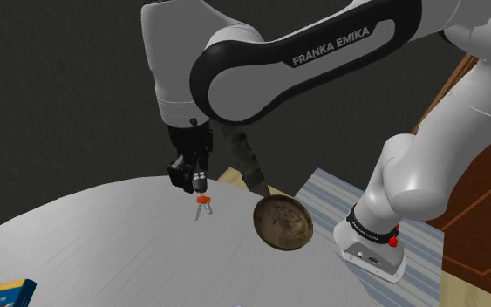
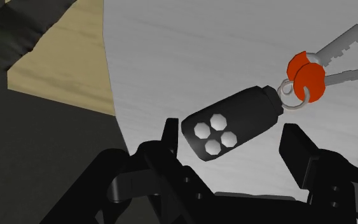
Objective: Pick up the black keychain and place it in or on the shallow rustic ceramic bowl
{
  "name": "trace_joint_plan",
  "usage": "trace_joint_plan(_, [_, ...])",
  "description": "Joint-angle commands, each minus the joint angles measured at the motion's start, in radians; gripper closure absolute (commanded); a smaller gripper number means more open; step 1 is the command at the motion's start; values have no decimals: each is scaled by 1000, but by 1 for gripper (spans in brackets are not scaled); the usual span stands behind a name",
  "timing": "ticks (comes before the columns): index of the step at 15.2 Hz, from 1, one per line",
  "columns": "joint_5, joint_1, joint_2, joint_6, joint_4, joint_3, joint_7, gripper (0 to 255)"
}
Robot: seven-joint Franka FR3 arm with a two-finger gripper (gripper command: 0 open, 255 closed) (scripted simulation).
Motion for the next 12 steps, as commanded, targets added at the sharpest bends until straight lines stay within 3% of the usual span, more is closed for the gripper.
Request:
trace_joint_plan(1, [38, 3, -89, 4, -87, -11, -28, 255])
trace_joint_plan(12, [158, 85, -581, -105, -468, -109, -136, 255])
